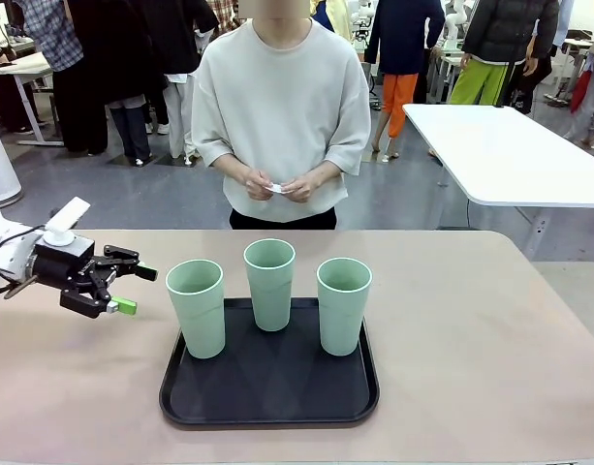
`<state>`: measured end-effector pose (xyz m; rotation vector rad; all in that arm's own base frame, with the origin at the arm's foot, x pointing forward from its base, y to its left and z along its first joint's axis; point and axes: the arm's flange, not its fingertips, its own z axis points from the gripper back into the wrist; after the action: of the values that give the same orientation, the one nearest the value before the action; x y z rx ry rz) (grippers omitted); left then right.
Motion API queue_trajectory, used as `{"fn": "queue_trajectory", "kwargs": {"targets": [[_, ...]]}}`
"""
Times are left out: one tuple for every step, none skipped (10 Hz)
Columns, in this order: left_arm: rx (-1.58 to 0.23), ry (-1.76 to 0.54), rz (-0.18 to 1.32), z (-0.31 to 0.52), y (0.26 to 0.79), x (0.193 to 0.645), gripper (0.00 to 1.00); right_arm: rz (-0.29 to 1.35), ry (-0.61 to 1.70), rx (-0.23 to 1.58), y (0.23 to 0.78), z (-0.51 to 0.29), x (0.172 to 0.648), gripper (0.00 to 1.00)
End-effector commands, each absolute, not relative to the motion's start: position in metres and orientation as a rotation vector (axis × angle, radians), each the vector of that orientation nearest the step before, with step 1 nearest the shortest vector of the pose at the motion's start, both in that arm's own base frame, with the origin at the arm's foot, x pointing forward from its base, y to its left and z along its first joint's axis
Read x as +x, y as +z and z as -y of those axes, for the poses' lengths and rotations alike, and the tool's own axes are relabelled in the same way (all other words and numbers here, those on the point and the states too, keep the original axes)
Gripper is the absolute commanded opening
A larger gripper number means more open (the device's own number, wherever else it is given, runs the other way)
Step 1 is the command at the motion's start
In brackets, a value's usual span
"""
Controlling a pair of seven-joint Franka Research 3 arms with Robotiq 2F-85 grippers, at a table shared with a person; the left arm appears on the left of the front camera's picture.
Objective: Place coasters on the table and set cups on them.
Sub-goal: Pick up one Reusable plastic cup and place it on a coaster set by the human.
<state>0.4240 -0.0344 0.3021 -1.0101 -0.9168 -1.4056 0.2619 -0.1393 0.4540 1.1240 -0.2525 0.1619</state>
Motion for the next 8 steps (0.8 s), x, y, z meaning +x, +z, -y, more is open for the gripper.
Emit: {"fn": "queue_trajectory", "kwargs": {"targets": [[-1.069,-1.431,1.015,0.026,0.291,0.428,1.0,0.263,0.171,1.138,0.456,0.139,0.262,1.0],[-1.078,-1.444,1.014,0.027,0.287,0.43,1.0,0.263,0.171,1.138,0.456,0.139,0.262,1.0],[-1.078,-1.453,1.028,0.029,0.283,0.433,1.0,0.263,0.171,1.138,0.456,0.139,0.262,1.0],[-1.074,-1.451,1.053,0.035,0.283,0.437,1.0,0.263,0.171,1.138,0.456,0.139,0.262,1.0],[-1.066,-1.454,1.052,0.04,0.281,0.441,1.0,0.263,0.171,1.138,0.456,0.139,0.262,1.0],[-1.067,-1.453,1.052,0.045,0.279,0.445,1.0,0.263,0.171,1.138,0.456,0.139,0.262,1.0],[-1.067,-1.456,1.055,0.051,0.278,0.448,1.0,0.263,0.171,1.138,0.456,0.139,0.262,1.0],[-1.074,-1.476,1.076,0.055,0.277,0.451,1.0,0.263,0.171,1.138,0.456,0.139,0.262,1.0]]}}
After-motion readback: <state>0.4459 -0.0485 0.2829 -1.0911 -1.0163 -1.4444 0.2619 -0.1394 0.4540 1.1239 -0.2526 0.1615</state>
